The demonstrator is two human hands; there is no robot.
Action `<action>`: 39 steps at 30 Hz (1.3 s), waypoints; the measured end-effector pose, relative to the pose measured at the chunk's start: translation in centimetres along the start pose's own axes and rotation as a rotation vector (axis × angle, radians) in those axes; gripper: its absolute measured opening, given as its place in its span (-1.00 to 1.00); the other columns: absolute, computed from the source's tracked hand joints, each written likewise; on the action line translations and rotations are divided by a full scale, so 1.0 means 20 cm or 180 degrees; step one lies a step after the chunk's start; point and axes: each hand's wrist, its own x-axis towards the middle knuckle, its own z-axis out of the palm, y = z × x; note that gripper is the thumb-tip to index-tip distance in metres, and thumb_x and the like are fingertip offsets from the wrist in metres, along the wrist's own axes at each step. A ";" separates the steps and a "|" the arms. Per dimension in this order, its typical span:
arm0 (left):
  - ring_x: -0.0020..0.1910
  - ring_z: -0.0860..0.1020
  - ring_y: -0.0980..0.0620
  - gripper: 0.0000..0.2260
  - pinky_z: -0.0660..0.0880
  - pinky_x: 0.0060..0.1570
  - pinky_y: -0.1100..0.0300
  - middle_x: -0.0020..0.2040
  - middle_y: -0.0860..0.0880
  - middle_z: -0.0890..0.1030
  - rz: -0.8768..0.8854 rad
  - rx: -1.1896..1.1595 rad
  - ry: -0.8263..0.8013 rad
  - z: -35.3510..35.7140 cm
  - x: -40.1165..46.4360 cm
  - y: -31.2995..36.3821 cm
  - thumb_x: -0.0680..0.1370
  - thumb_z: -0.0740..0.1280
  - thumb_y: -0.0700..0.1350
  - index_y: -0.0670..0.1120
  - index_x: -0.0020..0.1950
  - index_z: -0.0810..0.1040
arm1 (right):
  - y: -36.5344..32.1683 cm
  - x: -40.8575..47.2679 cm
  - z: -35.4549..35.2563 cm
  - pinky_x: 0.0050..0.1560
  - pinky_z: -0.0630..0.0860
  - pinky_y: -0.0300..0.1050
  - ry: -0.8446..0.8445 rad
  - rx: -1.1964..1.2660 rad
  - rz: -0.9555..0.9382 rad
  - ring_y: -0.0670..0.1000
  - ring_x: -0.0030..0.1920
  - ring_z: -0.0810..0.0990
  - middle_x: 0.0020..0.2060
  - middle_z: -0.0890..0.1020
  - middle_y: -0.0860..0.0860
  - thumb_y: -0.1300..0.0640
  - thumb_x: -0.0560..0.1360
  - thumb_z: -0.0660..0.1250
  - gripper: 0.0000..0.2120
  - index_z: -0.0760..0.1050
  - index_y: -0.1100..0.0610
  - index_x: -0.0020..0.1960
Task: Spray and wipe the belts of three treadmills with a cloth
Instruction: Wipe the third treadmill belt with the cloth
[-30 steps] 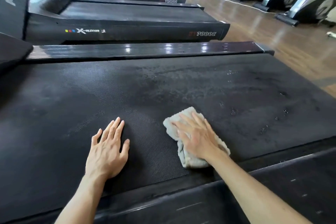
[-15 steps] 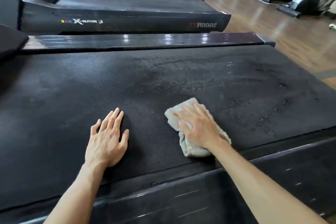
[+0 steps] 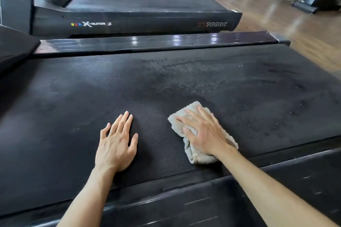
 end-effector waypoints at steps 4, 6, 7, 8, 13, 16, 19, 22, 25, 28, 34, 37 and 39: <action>0.62 -0.04 0.18 -0.33 -0.07 0.57 0.05 0.66 0.12 0.02 -0.0010 0.0040 0.0000 0.00 0.00 -0.01 0.57 -0.14 0.23 0.03 0.66 0.11 | -0.13 0.31 0.01 0.59 -0.09 0.19 0.0115 -0.0126 0.0316 0.09 0.63 -0.05 0.62 0.19 -0.20 -0.21 0.68 -0.02 -0.57 0.24 -0.39 0.54; 0.62 -0.04 0.18 -0.33 -0.05 0.57 0.05 0.66 0.13 0.01 -0.0004 0.0033 -0.0003 0.01 0.00 -0.01 0.57 -0.14 0.23 0.03 0.66 0.11 | -0.25 0.33 0.05 0.58 -0.10 0.21 0.0086 -0.0140 0.0062 0.11 0.63 -0.02 0.60 0.22 -0.18 -0.20 0.68 0.00 -0.58 0.28 -0.37 0.52; 0.62 -0.05 0.19 -0.33 -0.06 0.57 0.05 0.65 0.14 0.00 -0.0008 -0.0011 0.0011 0.01 0.00 -0.01 0.57 -0.13 0.23 0.03 0.66 0.11 | -0.29 0.28 0.07 0.59 -0.13 0.23 0.0041 -0.0102 -0.0125 0.11 0.64 -0.04 0.61 0.21 -0.18 -0.20 0.67 0.00 -0.57 0.29 -0.37 0.51; 0.61 -0.07 0.21 -0.33 -0.07 0.58 0.06 0.65 0.15 -0.01 -0.0018 -0.0076 0.0023 0.00 -0.01 -0.01 0.56 -0.13 0.23 0.03 0.66 0.11 | -0.29 0.20 0.08 0.59 -0.15 0.24 -0.0004 -0.0044 -0.0310 0.09 0.65 -0.08 0.62 0.19 -0.18 -0.21 0.65 0.00 -0.57 0.28 -0.38 0.51; 0.61 0.02 0.22 -0.29 -0.09 0.58 0.14 0.62 0.14 0.17 0.0068 -0.0430 0.0191 -0.02 0.08 -0.03 0.50 0.01 0.26 0.02 0.62 0.25 | -0.02 -0.01 0.03 0.62 -0.20 0.10 -0.0013 0.0006 -0.0121 -0.06 0.65 -0.19 0.63 0.07 -0.29 -0.34 0.52 -0.15 -0.39 0.23 -0.38 0.54; 0.61 0.00 0.22 -0.28 -0.13 0.59 0.13 0.63 0.14 0.16 0.0122 -0.0386 0.0202 -0.02 0.24 -0.07 0.50 -0.04 0.28 0.03 0.63 0.22 | 0.02 0.25 -0.01 0.59 -0.07 0.11 0.0237 -0.0146 0.0315 0.02 0.61 0.00 0.58 0.20 -0.28 -0.34 0.50 -0.22 -0.37 0.25 -0.40 0.50; 0.61 -0.02 0.22 -0.27 -0.18 0.59 0.12 0.64 0.14 0.12 0.0062 -0.0282 0.0172 -0.02 0.42 -0.10 0.51 -0.15 0.29 0.03 0.64 0.18 | -0.13 0.52 0.00 0.54 0.03 0.17 0.0230 -0.0194 0.0206 0.05 0.50 0.17 0.45 0.37 -0.23 -0.25 0.59 -0.08 -0.53 0.37 -0.33 0.43; 0.62 -0.08 0.20 -0.28 -0.21 0.59 0.06 0.66 0.13 0.02 -0.0087 -0.0209 -0.0016 -0.01 0.52 -0.12 0.53 -0.18 0.27 0.03 0.67 0.08 | -0.27 0.46 0.06 0.56 -0.01 0.24 0.0049 -0.0060 -0.0454 0.11 0.58 0.11 0.48 0.37 -0.20 -0.24 0.59 -0.02 -0.57 0.39 -0.36 0.39; 0.60 -0.18 0.23 -0.27 -0.24 0.59 0.05 0.65 0.16 -0.13 -0.0139 0.0041 -0.0148 0.03 0.53 -0.15 0.52 -0.22 0.29 0.07 0.68 -0.05 | -0.14 0.27 0.03 0.59 -0.36 0.05 -0.0124 0.0172 -0.0621 -0.13 0.63 -0.21 0.61 0.07 -0.32 -0.26 0.63 0.03 -0.56 0.25 -0.44 0.51; 0.60 -0.20 0.23 -0.24 -0.20 0.59 0.05 0.65 0.17 -0.14 -0.0076 0.0122 -0.0088 0.05 0.52 -0.15 0.48 -0.30 0.31 0.11 0.67 -0.08 | 0.07 0.35 -0.02 0.62 -0.20 0.12 -0.0112 0.0076 -0.0186 -0.09 0.65 -0.18 0.62 0.05 -0.34 -0.34 0.53 -0.08 -0.44 0.23 -0.44 0.51; 0.61 -0.15 0.22 -0.25 -0.14 0.58 0.04 0.65 0.17 -0.11 -0.0111 0.0122 -0.0049 0.06 0.53 -0.15 0.49 -0.28 0.30 0.12 0.67 -0.06 | -0.15 0.84 0.02 0.57 -0.03 0.20 0.0020 -0.0089 0.0007 0.08 0.61 0.04 0.58 0.24 -0.18 -0.21 0.64 0.01 -0.56 0.22 -0.42 0.51; 0.61 -0.16 0.23 -0.25 -0.15 0.58 0.05 0.65 0.18 -0.13 -0.0127 0.0083 -0.0070 0.06 0.53 -0.16 0.49 -0.29 0.31 0.11 0.67 -0.07 | -0.27 0.67 0.05 0.60 -0.13 0.21 -0.0143 -0.0124 -0.0598 0.07 0.65 -0.07 0.62 0.17 -0.18 -0.19 0.63 0.05 -0.55 0.22 -0.43 0.51; 0.61 -0.16 0.22 -0.26 -0.15 0.58 0.05 0.65 0.18 -0.12 -0.0086 0.0084 -0.0021 0.06 0.53 -0.16 0.50 -0.28 0.30 0.10 0.67 -0.06 | -0.18 0.48 0.03 0.62 -0.18 0.13 -0.0200 0.0095 -0.0726 -0.04 0.65 -0.14 0.63 0.11 -0.26 -0.22 0.63 0.04 -0.55 0.27 -0.41 0.50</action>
